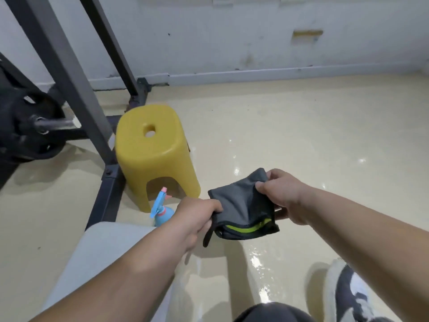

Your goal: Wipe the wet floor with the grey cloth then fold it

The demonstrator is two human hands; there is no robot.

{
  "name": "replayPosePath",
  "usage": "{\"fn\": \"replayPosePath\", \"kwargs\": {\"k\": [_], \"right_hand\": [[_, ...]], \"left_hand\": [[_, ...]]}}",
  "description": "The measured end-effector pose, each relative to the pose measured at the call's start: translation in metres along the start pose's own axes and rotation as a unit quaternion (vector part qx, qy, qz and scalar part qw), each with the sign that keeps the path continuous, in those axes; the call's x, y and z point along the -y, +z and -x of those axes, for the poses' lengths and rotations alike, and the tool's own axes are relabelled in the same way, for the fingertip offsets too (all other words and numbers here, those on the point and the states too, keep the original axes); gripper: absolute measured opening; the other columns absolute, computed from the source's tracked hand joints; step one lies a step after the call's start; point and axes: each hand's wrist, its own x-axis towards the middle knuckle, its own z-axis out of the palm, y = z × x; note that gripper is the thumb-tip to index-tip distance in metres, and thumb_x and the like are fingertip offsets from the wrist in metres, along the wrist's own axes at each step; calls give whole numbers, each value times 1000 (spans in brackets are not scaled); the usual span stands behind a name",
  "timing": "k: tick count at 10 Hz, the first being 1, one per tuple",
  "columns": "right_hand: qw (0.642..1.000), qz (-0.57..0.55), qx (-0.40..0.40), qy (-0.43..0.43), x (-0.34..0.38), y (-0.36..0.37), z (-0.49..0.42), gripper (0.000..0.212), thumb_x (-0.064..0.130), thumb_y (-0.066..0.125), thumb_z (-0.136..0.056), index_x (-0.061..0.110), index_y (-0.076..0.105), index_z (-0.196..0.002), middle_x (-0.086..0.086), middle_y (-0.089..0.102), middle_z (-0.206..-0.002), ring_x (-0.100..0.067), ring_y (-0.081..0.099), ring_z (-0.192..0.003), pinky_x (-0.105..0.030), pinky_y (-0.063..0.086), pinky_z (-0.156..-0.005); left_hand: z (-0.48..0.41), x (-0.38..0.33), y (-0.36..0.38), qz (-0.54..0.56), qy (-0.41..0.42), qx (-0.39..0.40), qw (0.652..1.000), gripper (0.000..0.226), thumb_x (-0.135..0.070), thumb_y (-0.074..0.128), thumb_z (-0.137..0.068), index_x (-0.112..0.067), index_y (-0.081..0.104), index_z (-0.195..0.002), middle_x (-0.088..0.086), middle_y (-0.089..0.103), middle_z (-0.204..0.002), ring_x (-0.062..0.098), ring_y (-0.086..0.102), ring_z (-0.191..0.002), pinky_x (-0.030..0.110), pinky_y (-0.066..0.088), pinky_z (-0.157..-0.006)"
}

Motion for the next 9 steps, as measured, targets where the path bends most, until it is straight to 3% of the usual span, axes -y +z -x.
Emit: {"fn": "replayPosePath", "kwargs": {"k": [1, 2, 3, 4, 5, 6, 7, 8, 9], "right_hand": [[1000, 11, 9, -24, 25, 21, -19, 9, 27, 49, -103, 25, 53, -111, -11, 64, -109, -31, 62, -83, -36, 56, -60], [999, -5, 27, -36, 57, 49, -40, 12, 30, 44, -103, 32, 52, -112, -7, 63, -108, -28, 61, -83, -37, 56, -60], [995, -32, 56, -76, 97, 81, -60, 12, 28, 50, -100, 29, 56, -110, -5, 65, -104, -27, 60, -83, -41, 54, -70], [986, -95, 74, -114, 140, 103, -77, 18, 21, 57, -97, 21, 60, -115, -8, 67, -107, -26, 59, -83, -41, 51, -74], [979, -129, 86, -136, 167, 117, -94, 43, 10, 60, -92, 19, 55, -134, -6, 62, -120, -24, 60, -92, -39, 52, -80], [977, -65, 147, -139, 167, 127, -98, 70, 12, 60, -95, 28, 33, -157, -3, 49, -150, -26, 55, -124, -33, 43, -97], [970, 57, 185, -148, 152, 128, -100, 72, 14, 53, -102, 23, 16, -163, -2, 37, -160, -28, 41, -142, -32, 36, -102], [970, 117, 139, -162, 145, 119, -103, 42, 10, 50, -102, 12, 50, -144, -6, 61, -126, -32, 56, -117, -34, 45, -93], [973, 125, 112, -155, 140, 116, -106, 22, 15, 52, -97, 10, 65, -114, -6, 57, -92, -26, 50, -86, -36, 42, -76]], "left_hand": [[-11, -11, -13, 5, 36, -48, 998, 20, -17, 63, -72, -18, 42, -72, 6, 42, -67, 20, 37, -56, 30, 28, -56], [-25, -27, -39, -49, 106, -129, 985, 13, -20, 60, -80, -15, 50, -87, 7, 55, -80, 26, 56, -71, 35, 52, -62], [-33, -53, -70, -52, 142, -172, 973, 9, -18, 58, -89, -19, 52, -95, 8, 58, -85, 34, 67, -77, 53, 63, -60], [-44, -81, -99, -12, 173, -225, 959, 9, -14, 57, -94, -19, 53, -100, 5, 57, -88, 26, 61, -72, 55, 62, -60], [-65, -102, -121, 14, 176, -265, 948, 14, -15, 59, -95, -23, 55, -105, 6, 61, -97, 24, 63, -76, 49, 65, -66], [-88, -105, -136, 30, 160, -281, 946, 23, -19, 59, -99, -24, 56, -121, 4, 61, -99, 23, 60, -82, 46, 64, -75], [-105, -91, -139, -44, 138, -273, 951, 45, -19, 59, -100, -21, 47, -144, -4, 56, -100, 17, 53, -88, 32, 49, -74], [-110, -73, -136, -152, 150, -291, 933, 48, -17, 61, -96, -20, 51, -142, 0, 56, -122, 22, 56, -104, 31, 50, -81], [-106, -66, -135, -258, 193, -325, 889, 47, -16, 60, -93, -20, 53, -140, 4, 49, -135, 28, 48, -123, 42, 48, -105]]}}
